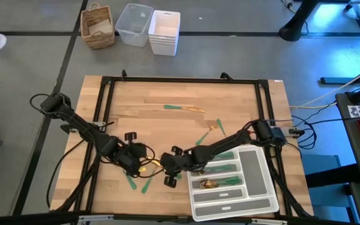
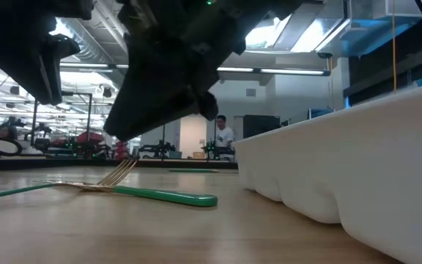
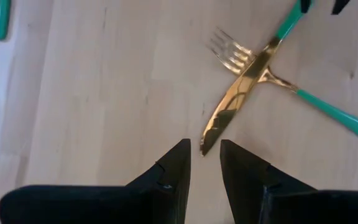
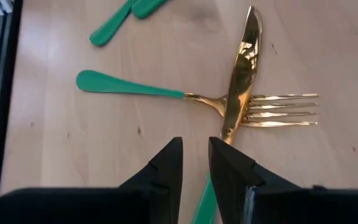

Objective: Sort silverware
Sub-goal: Put the bottom right green table knife into the silverware tray

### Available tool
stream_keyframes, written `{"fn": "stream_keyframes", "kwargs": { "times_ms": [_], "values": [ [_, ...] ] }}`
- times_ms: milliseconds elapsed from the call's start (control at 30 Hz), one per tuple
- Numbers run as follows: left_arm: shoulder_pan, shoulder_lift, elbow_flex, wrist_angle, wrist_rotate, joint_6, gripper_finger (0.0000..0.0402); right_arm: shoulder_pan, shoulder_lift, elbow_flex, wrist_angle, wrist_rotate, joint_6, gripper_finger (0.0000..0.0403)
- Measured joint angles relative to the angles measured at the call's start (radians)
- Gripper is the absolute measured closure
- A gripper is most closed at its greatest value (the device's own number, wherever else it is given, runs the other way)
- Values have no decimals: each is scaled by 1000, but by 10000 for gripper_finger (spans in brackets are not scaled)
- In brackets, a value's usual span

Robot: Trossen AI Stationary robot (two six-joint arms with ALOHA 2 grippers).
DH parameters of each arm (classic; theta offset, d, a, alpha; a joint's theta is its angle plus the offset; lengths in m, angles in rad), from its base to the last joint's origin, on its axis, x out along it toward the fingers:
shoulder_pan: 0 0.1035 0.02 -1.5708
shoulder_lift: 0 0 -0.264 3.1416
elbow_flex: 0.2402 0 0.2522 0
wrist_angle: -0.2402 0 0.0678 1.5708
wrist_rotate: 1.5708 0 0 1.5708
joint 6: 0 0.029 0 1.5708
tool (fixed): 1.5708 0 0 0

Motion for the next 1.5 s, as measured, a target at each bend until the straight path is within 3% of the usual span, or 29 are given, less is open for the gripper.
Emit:
{"fn": "stream_keyframes", "kwargs": {
  "times_ms": [267, 500, 733, 1033, 1500],
  "values": [
    [-49, -10, 0, -110, 1, -105, 320, -14, 3, 6, -13, 8, -5, 323],
    [-137, -106, 0, -245, -38, -293, 320, -27, 24, 7, 10, -4, -8, 323],
    [-222, -198, 0, -274, -145, -358, 320, -48, 38, 7, 27, -66, -2, 320],
    [-268, -232, 0, -327, -173, -434, 320, -68, 38, 7, 63, -184, 35, 289],
    [-268, -232, 0, -317, -174, -464, 320, -73, 49, 6, -19, -89, 47, 276]
  ]
}}
